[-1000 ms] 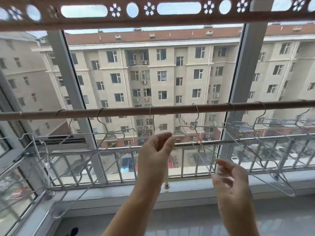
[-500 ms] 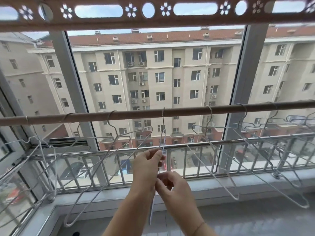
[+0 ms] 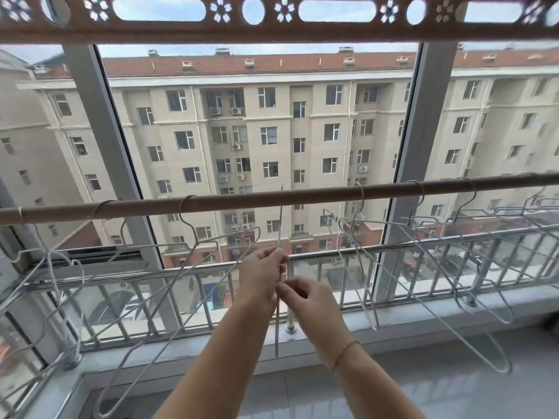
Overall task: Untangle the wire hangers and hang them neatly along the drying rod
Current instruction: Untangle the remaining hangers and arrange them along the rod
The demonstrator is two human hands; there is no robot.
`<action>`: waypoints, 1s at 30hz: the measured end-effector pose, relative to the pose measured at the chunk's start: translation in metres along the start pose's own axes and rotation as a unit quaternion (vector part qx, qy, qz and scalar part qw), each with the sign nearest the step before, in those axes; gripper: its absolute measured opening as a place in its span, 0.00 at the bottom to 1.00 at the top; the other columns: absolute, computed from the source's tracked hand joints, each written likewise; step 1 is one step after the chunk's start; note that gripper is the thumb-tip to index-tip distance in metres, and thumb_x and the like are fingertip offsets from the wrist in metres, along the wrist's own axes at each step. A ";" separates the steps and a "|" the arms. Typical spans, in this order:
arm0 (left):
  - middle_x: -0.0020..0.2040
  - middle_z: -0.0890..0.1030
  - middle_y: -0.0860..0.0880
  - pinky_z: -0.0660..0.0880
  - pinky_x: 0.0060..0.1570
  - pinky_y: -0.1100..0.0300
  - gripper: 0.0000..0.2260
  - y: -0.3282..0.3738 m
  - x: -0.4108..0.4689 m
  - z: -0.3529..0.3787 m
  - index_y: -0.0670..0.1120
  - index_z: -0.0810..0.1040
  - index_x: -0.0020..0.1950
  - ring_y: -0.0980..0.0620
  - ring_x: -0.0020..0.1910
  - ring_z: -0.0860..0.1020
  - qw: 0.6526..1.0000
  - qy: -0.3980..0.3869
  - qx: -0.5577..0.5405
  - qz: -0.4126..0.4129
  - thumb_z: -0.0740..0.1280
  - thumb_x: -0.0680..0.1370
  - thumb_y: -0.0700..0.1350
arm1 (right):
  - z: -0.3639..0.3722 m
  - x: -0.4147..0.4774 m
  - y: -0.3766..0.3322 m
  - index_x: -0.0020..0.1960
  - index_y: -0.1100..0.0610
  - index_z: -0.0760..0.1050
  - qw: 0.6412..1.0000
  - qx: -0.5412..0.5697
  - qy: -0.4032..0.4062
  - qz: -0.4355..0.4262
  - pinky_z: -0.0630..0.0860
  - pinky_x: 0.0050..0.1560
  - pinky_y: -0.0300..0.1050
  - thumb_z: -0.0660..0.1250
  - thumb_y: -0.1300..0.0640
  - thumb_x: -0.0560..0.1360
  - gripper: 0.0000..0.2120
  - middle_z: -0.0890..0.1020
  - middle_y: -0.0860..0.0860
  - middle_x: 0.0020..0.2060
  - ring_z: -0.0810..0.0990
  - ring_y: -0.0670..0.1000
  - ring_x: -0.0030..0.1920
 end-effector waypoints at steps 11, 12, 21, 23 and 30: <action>0.35 0.80 0.48 0.66 0.34 0.63 0.09 -0.064 -0.009 -0.110 0.45 0.83 0.46 0.54 0.34 0.73 0.965 -0.068 0.245 -0.068 0.63 0.78 0.38 | -0.017 0.006 0.065 0.55 0.53 0.73 0.992 -0.123 -0.013 0.018 0.73 0.59 0.44 0.64 0.54 0.75 0.09 0.77 0.53 0.55 0.75 0.50 0.59; 0.36 0.80 0.49 0.67 0.35 0.63 0.09 -0.068 -0.010 -0.117 0.46 0.82 0.46 0.54 0.35 0.73 0.960 -0.072 0.265 -0.063 0.63 0.78 0.38 | -0.018 0.006 0.071 0.58 0.54 0.72 0.989 -0.146 -0.023 0.014 0.71 0.63 0.48 0.64 0.54 0.75 0.12 0.76 0.52 0.58 0.72 0.51 0.63; 0.42 0.83 0.54 0.71 0.46 0.67 0.10 -0.091 -0.012 -0.147 0.51 0.82 0.43 0.56 0.45 0.78 0.934 -0.099 0.344 -0.009 0.63 0.78 0.40 | -0.040 0.003 0.103 0.52 0.52 0.77 0.944 -0.281 -0.173 0.030 0.73 0.51 0.42 0.62 0.52 0.77 0.08 0.81 0.46 0.44 0.78 0.43 0.45; 0.43 0.83 0.52 0.72 0.47 0.65 0.11 -0.095 -0.008 -0.147 0.51 0.80 0.43 0.53 0.47 0.78 0.940 -0.062 0.334 0.016 0.62 0.79 0.39 | -0.049 -0.002 0.105 0.47 0.52 0.77 0.938 -0.285 -0.194 0.043 0.74 0.44 0.42 0.61 0.51 0.77 0.08 0.81 0.46 0.37 0.78 0.44 0.37; 0.47 0.80 0.47 0.75 0.51 0.54 0.03 -0.103 -0.018 -0.119 0.47 0.80 0.48 0.46 0.50 0.78 0.920 0.164 0.322 0.149 0.68 0.75 0.43 | -0.052 -0.042 0.096 0.42 0.57 0.78 0.970 -0.106 -0.158 0.151 0.72 0.31 0.37 0.57 0.63 0.78 0.12 0.75 0.50 0.28 0.73 0.47 0.29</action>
Point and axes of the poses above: each hand's wrist, its own x-axis towards the middle knuckle, its own z-axis out of the palm, y = z × x, the point moved 1 cm from there along x, towards the middle knuckle
